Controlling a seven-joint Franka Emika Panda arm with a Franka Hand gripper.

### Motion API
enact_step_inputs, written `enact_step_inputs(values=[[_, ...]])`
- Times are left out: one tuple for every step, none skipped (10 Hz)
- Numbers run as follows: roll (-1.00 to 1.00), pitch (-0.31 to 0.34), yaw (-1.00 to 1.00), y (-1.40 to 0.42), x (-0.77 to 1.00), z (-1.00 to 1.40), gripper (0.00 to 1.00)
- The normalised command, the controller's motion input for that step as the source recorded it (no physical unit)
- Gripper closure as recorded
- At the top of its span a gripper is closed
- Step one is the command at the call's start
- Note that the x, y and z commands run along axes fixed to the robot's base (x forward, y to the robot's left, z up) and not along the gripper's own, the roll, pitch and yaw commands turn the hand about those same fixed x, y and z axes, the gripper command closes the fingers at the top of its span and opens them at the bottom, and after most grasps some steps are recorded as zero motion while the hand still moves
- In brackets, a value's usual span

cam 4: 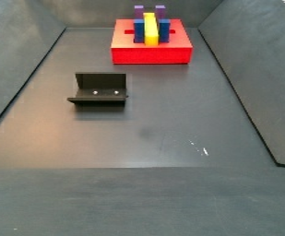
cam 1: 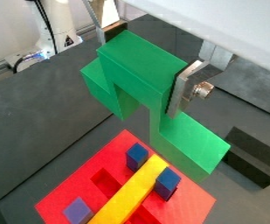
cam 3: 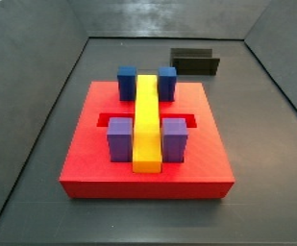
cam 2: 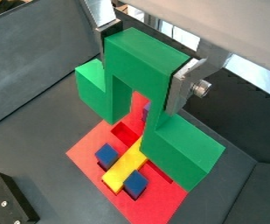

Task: Pick up the green object. Move up. Place the green object on the fixture. Regrasp the green object. Move to above the board. Insert the green object.
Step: Insert the green object.

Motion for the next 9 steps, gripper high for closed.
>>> enact_step_inputs(values=[[-0.22,-0.137,-0.11,0.06,0.18,-0.22,1.00],[-0.41,-0.137,0.00,0.18,0.30,-0.28,1.00],[-0.44,-0.050,0.00,0.13,0.17,-0.26,1.00],[-0.45,-0.007,0.00,0.00,0.17,-0.19,1.00],[-0.43,0.000,0.00,-0.19,0.08,-0.17,1.00],[-0.37,0.000,0.04,-0.29,0.00,-0.30,1.00],[-0.24,0.000,0.01,-0.33,-0.09,-0.57,1.00],[-0.18,-0.019,0.03,-0.37,-0.06,-0.67,1.00],[-0.16,-0.050,0.04,-0.39,-0.04,-0.70,1.00]])
